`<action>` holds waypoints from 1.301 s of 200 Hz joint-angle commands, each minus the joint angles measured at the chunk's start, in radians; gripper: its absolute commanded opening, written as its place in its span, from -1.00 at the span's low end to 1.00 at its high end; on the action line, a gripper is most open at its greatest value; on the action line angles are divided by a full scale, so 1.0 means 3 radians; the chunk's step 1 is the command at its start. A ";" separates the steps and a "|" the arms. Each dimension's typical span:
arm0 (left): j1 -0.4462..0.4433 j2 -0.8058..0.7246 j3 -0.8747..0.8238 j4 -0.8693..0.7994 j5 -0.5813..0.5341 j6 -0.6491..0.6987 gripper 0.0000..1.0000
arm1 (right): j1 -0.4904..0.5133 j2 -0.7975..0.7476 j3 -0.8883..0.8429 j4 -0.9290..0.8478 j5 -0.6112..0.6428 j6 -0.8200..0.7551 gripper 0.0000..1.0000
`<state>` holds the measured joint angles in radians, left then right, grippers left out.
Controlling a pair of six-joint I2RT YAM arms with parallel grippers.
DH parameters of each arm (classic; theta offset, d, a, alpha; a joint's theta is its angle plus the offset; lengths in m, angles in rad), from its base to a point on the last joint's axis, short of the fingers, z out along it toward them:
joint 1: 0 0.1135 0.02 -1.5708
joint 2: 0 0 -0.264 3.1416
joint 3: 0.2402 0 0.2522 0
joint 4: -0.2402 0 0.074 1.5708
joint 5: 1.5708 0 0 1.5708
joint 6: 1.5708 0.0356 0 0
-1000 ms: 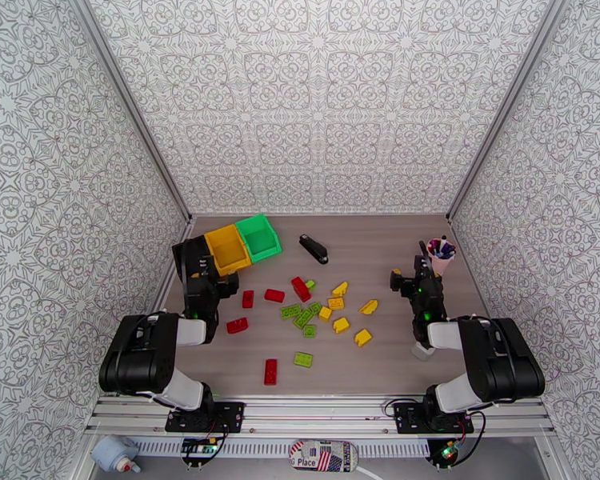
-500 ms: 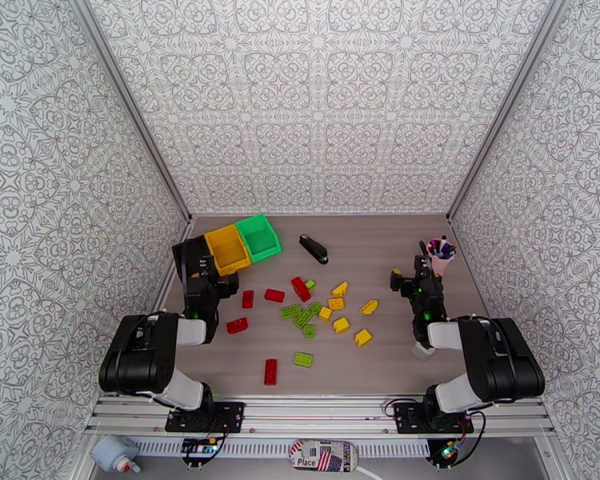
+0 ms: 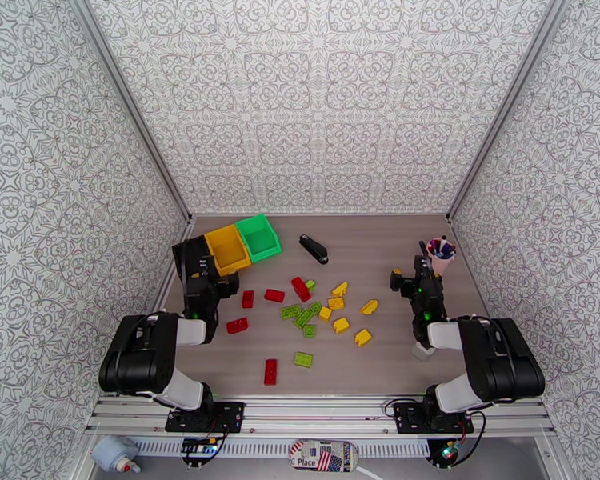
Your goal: Sort the legos into containers by color
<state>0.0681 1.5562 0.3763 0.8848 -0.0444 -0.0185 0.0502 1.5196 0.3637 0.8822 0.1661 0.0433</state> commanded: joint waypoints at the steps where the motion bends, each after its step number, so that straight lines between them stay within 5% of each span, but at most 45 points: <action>1: 0.0056 -0.0141 0.0034 -0.0082 0.0087 -0.0001 0.99 | -0.0029 -0.0035 0.0050 0.0003 -0.0016 -0.0019 0.98; 75: -0.0245 -0.1264 0.0478 -0.1517 -0.0567 -0.0244 0.99 | -0.0029 -0.1590 0.0471 -0.1911 0.0484 0.0496 0.98; 113: -0.0367 -0.1647 0.1317 -0.3296 -0.0647 -0.1105 0.99 | -0.0030 -0.2105 0.1105 -0.3764 0.0652 0.1236 0.98; 141: -0.0342 -0.1762 0.1570 -0.4090 -0.0189 -0.1463 0.99 | -0.0030 -0.2217 0.1341 -0.4471 0.0118 0.1415 0.98; 181: -0.0376 -0.2217 0.1157 -0.4309 0.0623 -0.2226 0.99 | -0.0026 -0.2090 0.1509 -0.5022 -0.0962 0.1502 0.60; 216: -0.1071 -0.2567 0.0719 -0.4163 0.0406 -0.2860 0.99 | 0.0022 -0.1619 0.1424 -0.5158 -0.1532 0.1736 0.42; 260: -0.1911 -0.2544 0.0686 -0.4288 -0.0034 -0.3094 0.99 | 0.0402 -0.1485 0.1210 -0.4990 -0.1516 0.2031 0.45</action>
<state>-0.4301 0.7818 0.5652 -0.3489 0.0174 -0.8661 0.1059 1.0653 0.7517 -0.6102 -0.2382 0.5804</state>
